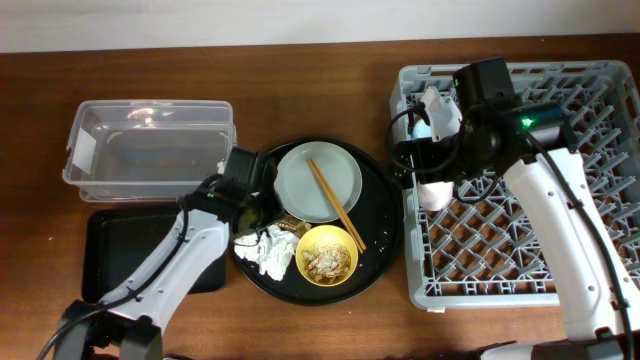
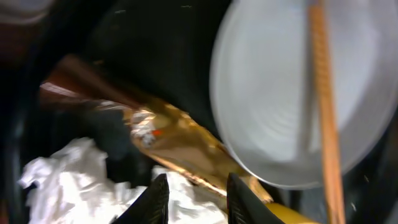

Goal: Sort waste into correct bins and load items into the dishwasher rack
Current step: 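Grasp the gold snack wrapper on the tray with the left gripper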

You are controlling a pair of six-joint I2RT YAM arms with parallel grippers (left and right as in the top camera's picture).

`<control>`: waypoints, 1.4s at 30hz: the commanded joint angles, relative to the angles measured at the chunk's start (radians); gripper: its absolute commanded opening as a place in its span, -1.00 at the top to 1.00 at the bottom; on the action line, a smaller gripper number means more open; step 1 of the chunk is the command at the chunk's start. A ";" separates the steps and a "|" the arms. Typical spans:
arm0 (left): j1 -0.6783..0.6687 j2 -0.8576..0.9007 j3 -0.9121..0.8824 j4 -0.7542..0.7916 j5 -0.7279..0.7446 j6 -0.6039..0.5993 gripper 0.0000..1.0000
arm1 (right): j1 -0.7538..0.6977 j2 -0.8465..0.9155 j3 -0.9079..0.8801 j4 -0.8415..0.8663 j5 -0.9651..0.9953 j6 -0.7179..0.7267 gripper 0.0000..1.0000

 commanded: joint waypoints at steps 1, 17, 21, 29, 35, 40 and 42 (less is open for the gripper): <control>-0.004 0.004 -0.027 0.007 -0.085 -0.155 0.39 | 0.005 0.005 -0.005 0.000 -0.009 -0.010 -0.97; -0.032 0.043 -0.067 0.084 -0.079 -0.248 0.39 | 0.005 0.005 -0.005 0.000 -0.009 -0.010 -0.97; -0.051 0.072 -0.067 0.079 -0.080 -0.249 0.38 | 0.005 0.005 -0.005 0.000 -0.009 -0.010 -0.97; -0.057 0.109 -0.067 0.098 -0.095 -0.249 0.39 | 0.005 0.005 -0.005 0.000 -0.009 -0.010 -0.97; -0.057 0.159 -0.067 0.114 -0.099 -0.249 0.83 | 0.005 0.005 -0.005 0.000 -0.009 -0.010 -0.97; -0.057 0.145 -0.056 0.128 -0.098 -0.242 0.99 | 0.005 0.005 -0.005 0.000 -0.009 -0.010 -0.97; -0.057 0.105 -0.049 0.126 -0.099 -0.212 0.99 | 0.005 0.005 -0.005 0.000 -0.009 -0.010 -0.97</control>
